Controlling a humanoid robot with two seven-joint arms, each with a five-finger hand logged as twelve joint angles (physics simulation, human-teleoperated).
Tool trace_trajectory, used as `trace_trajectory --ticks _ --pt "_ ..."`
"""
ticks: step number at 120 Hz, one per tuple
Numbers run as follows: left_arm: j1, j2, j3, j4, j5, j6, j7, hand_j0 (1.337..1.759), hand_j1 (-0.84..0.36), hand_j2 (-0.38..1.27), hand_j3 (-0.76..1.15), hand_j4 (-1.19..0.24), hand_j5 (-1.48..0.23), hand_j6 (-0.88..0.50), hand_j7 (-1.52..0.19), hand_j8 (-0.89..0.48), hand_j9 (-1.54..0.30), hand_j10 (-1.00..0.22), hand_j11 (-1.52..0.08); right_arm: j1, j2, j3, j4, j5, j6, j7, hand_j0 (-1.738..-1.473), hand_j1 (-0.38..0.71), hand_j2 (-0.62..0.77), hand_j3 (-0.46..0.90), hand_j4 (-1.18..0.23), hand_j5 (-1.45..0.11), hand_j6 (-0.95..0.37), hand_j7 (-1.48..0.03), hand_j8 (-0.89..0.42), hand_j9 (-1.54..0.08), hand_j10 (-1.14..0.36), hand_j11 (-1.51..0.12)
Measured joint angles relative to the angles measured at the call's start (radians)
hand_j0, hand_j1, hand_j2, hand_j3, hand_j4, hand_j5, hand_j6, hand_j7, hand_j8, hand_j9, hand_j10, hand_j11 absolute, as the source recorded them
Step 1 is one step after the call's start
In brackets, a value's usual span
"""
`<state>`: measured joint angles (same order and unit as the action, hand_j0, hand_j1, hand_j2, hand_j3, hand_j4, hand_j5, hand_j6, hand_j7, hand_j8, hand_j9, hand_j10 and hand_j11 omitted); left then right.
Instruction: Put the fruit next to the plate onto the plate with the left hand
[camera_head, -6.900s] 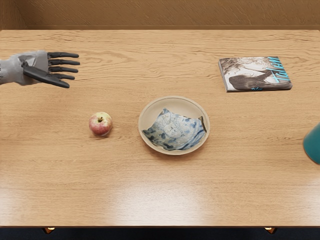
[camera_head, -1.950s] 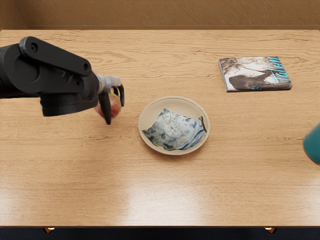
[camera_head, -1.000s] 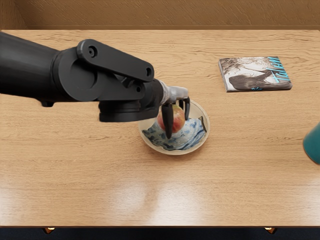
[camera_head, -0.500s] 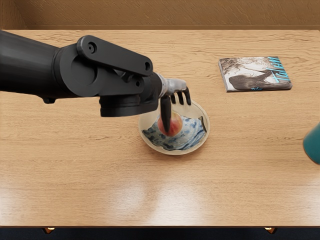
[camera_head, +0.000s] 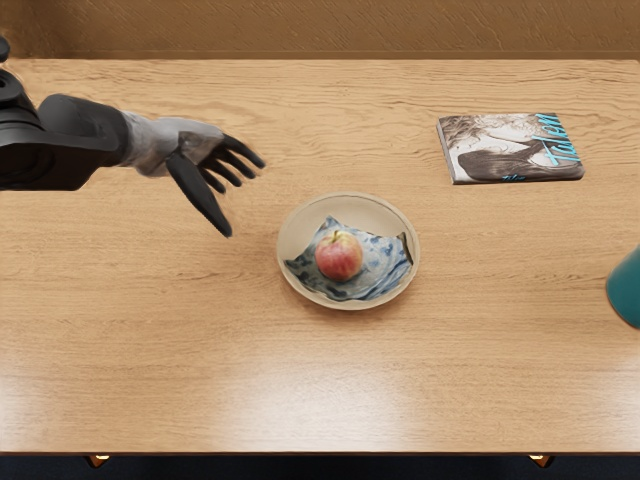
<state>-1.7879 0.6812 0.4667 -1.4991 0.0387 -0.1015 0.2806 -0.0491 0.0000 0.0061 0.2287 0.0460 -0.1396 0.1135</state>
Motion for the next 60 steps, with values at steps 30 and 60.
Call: trace_trajectory --ticks 30,60 --pt "0.341 0.402 -0.382 0.046 -0.028 -0.429 -0.009 1.658 0.04 0.05 0.00 -0.26 -0.34 -0.26 -0.34 -0.26 -0.34 -0.26 -0.34 0.000 0.000 0.000 0.000 0.000 0.000 0.000 -1.658 -0.31 -0.01 0.00 -0.03 -0.05 -0.03 -0.05 -0.03 -0.05 -0.03 -0.05" --pt "0.408 0.368 -0.468 0.227 -0.139 -0.502 -0.013 1.658 0.04 0.05 0.00 -0.26 -0.33 -0.26 -0.33 -0.26 -0.33 -0.26 -0.33 0.000 0.000 0.000 0.000 0.000 0.000 0.000 -1.658 -0.31 -0.01 0.00 -0.03 -0.05 -0.03 -0.05 -0.03 -0.05 -0.03 -0.05"
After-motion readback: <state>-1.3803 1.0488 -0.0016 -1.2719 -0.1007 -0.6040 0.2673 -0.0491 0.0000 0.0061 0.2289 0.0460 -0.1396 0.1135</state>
